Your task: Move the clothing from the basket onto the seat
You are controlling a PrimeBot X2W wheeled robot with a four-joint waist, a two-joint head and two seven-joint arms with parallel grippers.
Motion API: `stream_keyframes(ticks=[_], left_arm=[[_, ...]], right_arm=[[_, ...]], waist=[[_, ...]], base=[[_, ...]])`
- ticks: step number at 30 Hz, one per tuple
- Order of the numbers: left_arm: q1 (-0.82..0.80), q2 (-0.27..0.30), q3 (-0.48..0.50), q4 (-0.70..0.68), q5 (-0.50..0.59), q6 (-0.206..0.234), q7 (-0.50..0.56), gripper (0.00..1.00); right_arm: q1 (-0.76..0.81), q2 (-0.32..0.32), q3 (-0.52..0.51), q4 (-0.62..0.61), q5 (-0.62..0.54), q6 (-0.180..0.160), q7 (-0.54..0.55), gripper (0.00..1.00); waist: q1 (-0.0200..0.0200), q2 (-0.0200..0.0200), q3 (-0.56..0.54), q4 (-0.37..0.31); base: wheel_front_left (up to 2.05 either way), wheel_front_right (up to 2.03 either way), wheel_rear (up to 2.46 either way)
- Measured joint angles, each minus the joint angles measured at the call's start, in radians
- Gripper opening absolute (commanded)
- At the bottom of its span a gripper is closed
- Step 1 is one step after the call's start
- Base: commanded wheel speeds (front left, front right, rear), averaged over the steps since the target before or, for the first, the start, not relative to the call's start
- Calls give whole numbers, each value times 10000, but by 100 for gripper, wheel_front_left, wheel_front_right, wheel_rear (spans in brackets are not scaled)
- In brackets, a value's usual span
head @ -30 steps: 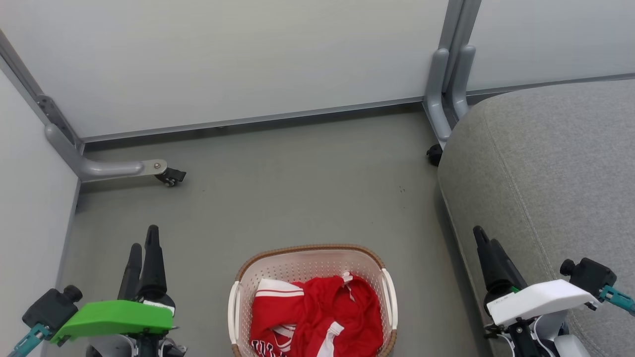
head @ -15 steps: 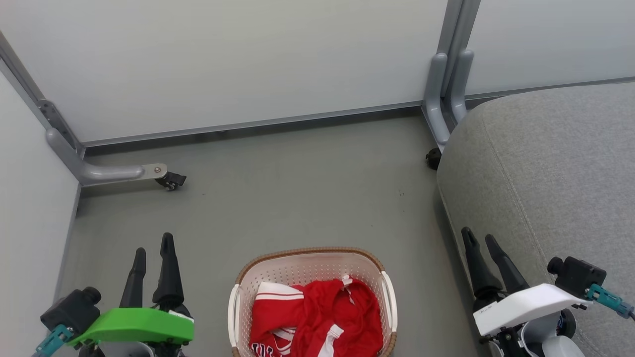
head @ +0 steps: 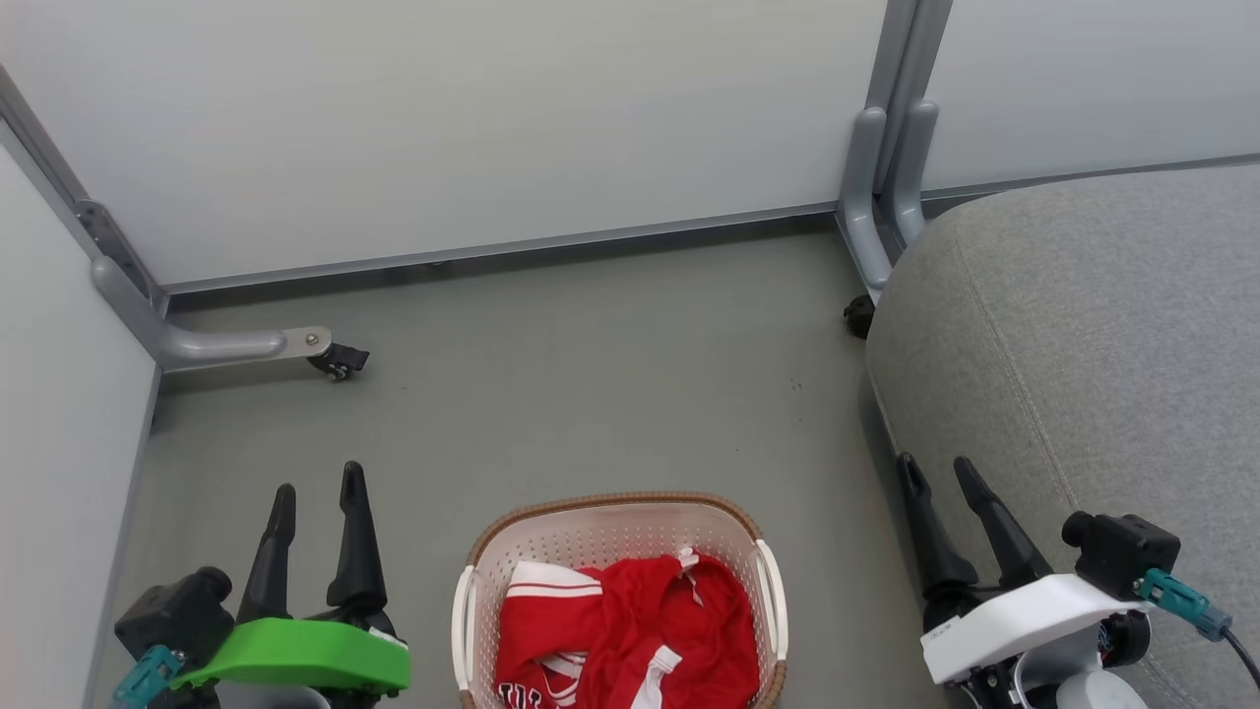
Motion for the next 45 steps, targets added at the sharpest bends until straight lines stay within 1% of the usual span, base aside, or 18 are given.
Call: stream_keyframes(ticks=[16, 30, 36, 45], left_arm=[[214, 10, -263, -334, 1557, 173, -397, 100], [368, 17, -328, -548, 2757, 219, -702, 100], [443, 21, -374, -639, 3227, 274, -807, 100], [511, 25, -407, -650, 3904, 286, -968, 100]], right_arm=[[98, -15, 111, -349, -1381, 2, -397, 100], [183, -23, 245, -493, -2477, 2, -700, 100], [209, -29, 150, -564, -2638, 2, -800, 100], [216, -31, 159, -621, -3218, 2, -984, 100]], waist=[[0, 1, -50, -10], [0, 0, -92, -108], [0, 0, -102, -133], [0, 0, -105, -152]], base=[[0, 0, 0], [0, 0, 0], [0, 0, 0], [0, 0, 0]])
